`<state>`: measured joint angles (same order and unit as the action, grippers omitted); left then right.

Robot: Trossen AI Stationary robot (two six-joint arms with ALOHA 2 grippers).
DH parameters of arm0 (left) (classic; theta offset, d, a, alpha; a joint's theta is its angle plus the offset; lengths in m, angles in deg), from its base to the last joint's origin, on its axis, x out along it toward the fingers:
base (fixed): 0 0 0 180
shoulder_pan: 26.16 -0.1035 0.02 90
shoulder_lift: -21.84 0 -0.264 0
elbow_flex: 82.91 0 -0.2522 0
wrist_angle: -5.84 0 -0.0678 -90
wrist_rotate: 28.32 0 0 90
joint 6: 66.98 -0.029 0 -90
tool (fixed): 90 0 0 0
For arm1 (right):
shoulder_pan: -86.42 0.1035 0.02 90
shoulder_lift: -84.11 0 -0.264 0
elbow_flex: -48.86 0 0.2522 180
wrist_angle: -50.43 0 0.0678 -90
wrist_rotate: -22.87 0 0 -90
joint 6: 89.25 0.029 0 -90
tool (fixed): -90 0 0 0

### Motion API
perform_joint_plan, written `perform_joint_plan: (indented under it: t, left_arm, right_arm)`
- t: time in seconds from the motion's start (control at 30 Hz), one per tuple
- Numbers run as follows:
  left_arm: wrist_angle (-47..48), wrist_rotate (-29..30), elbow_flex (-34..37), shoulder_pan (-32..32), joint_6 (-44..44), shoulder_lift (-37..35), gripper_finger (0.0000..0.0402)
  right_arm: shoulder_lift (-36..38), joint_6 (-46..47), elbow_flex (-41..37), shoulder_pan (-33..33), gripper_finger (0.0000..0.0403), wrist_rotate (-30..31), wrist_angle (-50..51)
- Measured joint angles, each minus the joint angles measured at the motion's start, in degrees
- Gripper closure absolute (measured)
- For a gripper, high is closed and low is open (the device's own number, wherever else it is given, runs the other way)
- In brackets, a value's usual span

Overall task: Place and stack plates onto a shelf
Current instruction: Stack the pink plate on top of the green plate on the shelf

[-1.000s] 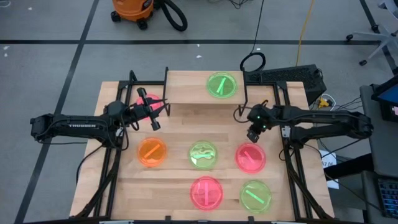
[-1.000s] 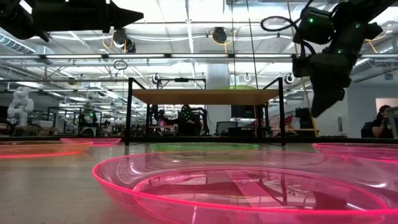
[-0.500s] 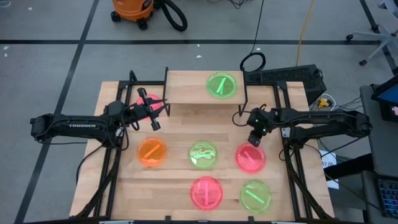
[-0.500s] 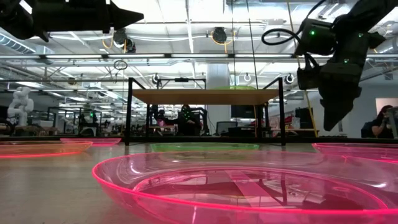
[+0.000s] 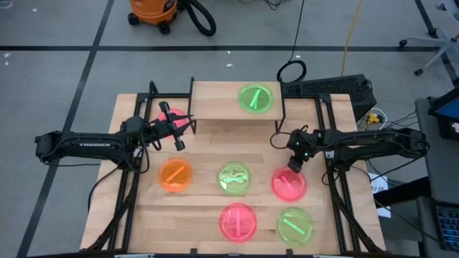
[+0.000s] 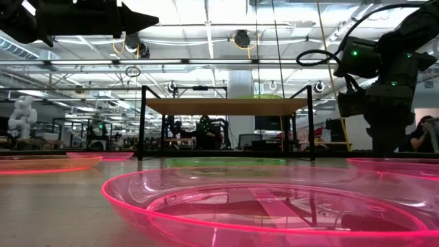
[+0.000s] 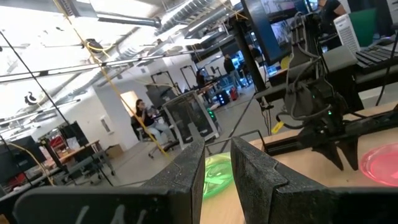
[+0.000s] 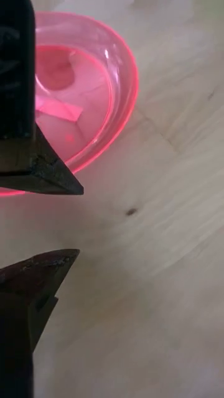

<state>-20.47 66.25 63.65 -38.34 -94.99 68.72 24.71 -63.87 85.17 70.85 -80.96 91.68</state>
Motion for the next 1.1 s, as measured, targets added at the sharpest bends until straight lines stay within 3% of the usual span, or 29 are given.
perform_joint_plan:
  t: [0.3,0.53,1.1]
  left_arm:
    - [-0.02,0.01,0.0,0.0,0.32,0.0,0.0316]
    - [0.0,0.01,0.0,0.0,1.12,0.0,0.0316]
    - [-0.02,0.01,0.0,0.0,1.14,0.0,0.0316]
  right_arm:
    - [0.45,-0.53,-0.18,0.0,0.0266,-0.05,-3.38]
    - [1.05,-2.52,-0.18,0.59,0.0266,-6.37,-2.99]
    - [1.21,0.93,-4.7,4.02,0.0269,-2.97,-7.23]
